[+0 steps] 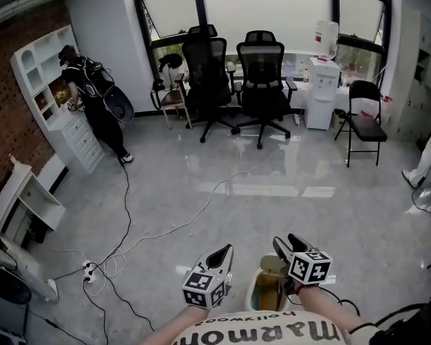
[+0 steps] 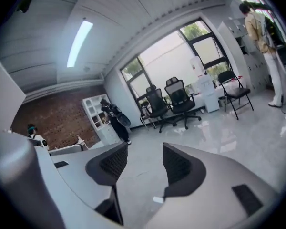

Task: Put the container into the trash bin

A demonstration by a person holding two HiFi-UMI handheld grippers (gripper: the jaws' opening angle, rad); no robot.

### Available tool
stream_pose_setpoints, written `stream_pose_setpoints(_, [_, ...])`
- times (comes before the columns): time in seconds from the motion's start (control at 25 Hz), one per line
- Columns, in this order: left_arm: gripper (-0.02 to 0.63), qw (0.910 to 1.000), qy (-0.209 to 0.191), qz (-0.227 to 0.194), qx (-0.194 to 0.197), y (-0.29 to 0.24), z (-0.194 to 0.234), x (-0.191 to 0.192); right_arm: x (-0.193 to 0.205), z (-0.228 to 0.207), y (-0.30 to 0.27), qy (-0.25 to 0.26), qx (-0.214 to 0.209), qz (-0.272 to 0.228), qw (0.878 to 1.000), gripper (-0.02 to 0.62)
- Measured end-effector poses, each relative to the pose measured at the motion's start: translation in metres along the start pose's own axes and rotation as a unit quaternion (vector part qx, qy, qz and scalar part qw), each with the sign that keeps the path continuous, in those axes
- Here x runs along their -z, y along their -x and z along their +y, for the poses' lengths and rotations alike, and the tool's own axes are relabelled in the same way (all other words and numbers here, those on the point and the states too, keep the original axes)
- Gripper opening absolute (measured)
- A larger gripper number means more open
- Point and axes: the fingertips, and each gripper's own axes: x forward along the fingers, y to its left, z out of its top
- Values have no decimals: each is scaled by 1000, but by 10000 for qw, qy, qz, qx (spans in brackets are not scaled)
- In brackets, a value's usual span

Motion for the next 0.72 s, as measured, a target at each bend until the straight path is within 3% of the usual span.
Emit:
stream_pose_setpoints(0.24, [-8,9976,229,-650,-118,15,9,-72,-79,34,13,379,-438,-722,9957,232])
stream_pose_setpoints(0.4, [-8,9933,571,-997,-119,30,8,-105,-118,63,36,662,-921,-1241,9858,229])
stream_pose_setpoints(0.48, [-8,9898,689,-1251,-12,39,1,-125,-133,76,48,896,-1090,-1480,9789,186])
stream_pose_setpoints(0.64, [-8,9857,506,-1561,381,58,-20,-158,-152,105,67,1247,-1352,-1805,9662,167])
stream_pose_setpoints(0.72, [-8,9867,283,-1529,473,64,-26,-166,-160,118,74,1360,-1464,-1913,9610,118])
